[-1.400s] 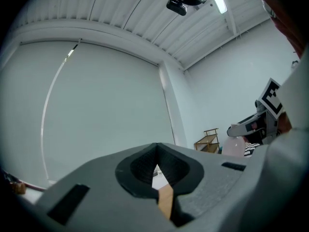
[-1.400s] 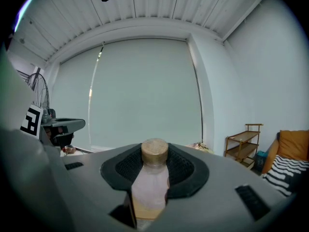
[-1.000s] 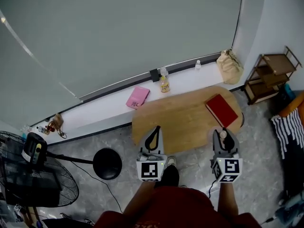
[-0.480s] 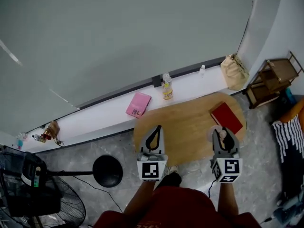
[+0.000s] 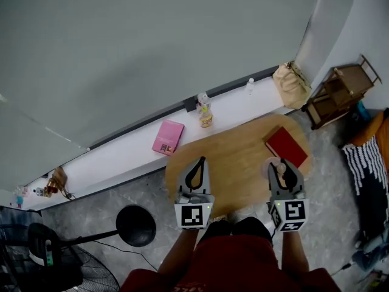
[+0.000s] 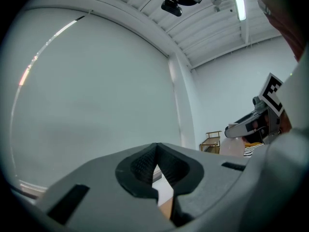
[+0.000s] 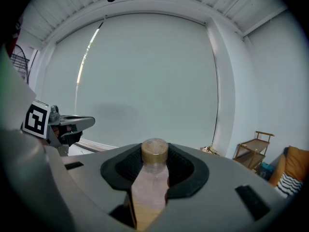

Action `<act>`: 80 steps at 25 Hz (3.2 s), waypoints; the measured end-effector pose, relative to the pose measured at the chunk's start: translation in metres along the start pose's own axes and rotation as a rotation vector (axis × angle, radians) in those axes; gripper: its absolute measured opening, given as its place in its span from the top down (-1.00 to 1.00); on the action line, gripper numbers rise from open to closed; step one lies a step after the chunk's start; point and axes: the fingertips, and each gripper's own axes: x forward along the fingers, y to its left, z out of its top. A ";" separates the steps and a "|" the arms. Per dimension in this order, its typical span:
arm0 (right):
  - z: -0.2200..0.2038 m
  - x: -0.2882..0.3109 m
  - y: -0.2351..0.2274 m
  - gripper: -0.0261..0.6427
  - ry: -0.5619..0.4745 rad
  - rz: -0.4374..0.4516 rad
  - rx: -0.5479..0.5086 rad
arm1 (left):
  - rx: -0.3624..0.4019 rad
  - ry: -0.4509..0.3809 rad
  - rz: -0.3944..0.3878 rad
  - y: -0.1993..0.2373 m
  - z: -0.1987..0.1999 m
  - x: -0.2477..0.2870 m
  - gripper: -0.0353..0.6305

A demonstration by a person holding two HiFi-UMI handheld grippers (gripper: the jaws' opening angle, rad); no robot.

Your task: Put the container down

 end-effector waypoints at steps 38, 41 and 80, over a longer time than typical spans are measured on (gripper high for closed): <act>-0.193 0.168 -0.092 0.52 0.356 0.083 0.143 | -0.111 0.375 -0.097 -0.067 -0.175 0.158 0.88; -0.225 0.183 -0.090 0.51 0.412 0.106 0.132 | -0.108 0.417 -0.105 -0.072 -0.195 0.161 0.88; -0.431 0.288 -0.050 0.50 0.567 0.225 -0.017 | -0.190 0.651 -0.038 -0.077 -0.320 0.148 0.88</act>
